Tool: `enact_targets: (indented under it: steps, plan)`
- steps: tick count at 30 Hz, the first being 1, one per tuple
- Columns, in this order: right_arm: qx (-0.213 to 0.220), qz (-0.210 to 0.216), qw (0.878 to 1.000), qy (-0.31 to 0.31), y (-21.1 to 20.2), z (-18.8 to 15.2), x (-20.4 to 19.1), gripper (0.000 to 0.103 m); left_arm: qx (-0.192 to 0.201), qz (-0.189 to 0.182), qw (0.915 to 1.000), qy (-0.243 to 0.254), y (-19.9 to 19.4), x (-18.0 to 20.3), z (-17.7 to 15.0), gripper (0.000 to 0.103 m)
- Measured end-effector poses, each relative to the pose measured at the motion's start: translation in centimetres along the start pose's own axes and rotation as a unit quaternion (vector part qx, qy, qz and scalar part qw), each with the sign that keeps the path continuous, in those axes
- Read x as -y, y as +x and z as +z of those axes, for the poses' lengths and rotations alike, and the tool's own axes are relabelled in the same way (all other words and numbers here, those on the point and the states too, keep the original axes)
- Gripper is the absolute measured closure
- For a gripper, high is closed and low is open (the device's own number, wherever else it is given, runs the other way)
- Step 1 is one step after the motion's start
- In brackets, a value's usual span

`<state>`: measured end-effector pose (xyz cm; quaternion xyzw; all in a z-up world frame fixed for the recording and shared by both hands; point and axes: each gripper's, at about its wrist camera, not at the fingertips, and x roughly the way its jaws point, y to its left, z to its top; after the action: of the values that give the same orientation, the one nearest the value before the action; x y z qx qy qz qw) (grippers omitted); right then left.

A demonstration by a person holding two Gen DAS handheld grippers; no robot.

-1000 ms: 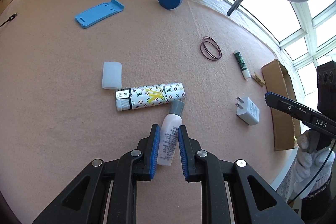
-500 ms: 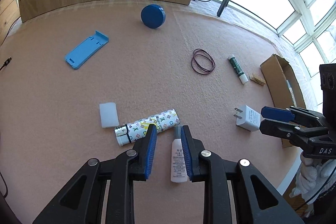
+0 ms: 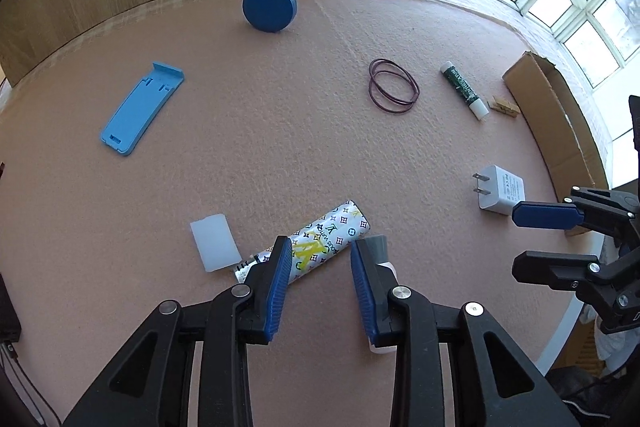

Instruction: Organize objects

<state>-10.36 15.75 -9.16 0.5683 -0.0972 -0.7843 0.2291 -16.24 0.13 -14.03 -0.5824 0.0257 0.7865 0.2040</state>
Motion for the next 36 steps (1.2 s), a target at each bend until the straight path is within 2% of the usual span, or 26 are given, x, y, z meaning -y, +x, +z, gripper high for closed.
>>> enact_targets:
  steps: [6, 12, 16, 19, 23, 27, 29, 30, 31, 36]
  plan:
    - [-0.007, -0.002, 1.000, -0.006, 0.3, 0.1, -0.3, 0.055, 0.003, 0.036, 0.9990, 0.025, 0.4, 0.2, 0.1, 0.070]
    - [-0.009, -0.003, 1.000, -0.011, 0.5, 0.2, -1.1, 0.055, -0.015, 0.004, 0.9991, 0.038, 1.3, 0.3, 1.0, 0.069]
    - [-0.008, -0.004, 1.000, -0.010, 0.3, 0.0, -1.0, 0.055, -0.022, 0.012, 0.9986, 0.046, 1.5, 0.7, 0.0, 0.069]
    - [-0.007, -0.006, 1.000, -0.007, 0.2, 0.1, -0.9, 0.055, -0.019, 0.026, 0.9993, 0.021, 1.0, 0.2, -1.0, 0.076]
    - [-0.010, -0.006, 1.000, -0.012, 0.6, 0.3, -1.2, 0.055, -0.006, 0.043, 0.9990, -0.016, 0.1, -0.6, -2.8, 0.077]
    - [-0.020, 0.000, 1.000, -0.024, 1.6, 0.6, -2.3, 0.055, 0.009, 0.038, 0.9985, -0.040, -0.6, -1.2, -4.8, 0.077]
    - [-0.027, 0.000, 0.999, -0.032, 2.4, 0.9, -3.1, 0.055, 0.014, 0.033, 0.9982, -0.049, -0.9, -1.5, -5.5, 0.073]
    - [-0.032, -0.001, 0.999, -0.035, 3.0, 1.1, -3.5, 0.055, 0.019, 0.029, 0.9979, -0.055, -1.1, -1.7, -5.7, 0.065]
    - [-0.037, -0.004, 0.999, -0.036, 3.6, 1.3, -3.8, 0.055, 0.023, 0.028, 0.9975, -0.060, -1.2, -1.9, -5.9, 0.062]
    - [-0.063, -0.019, 0.997, -0.031, 6.6, 1.9, -5.0, 0.055, 0.032, 0.035, 0.9965, -0.068, -1.2, -1.9, -6.4, 0.062]
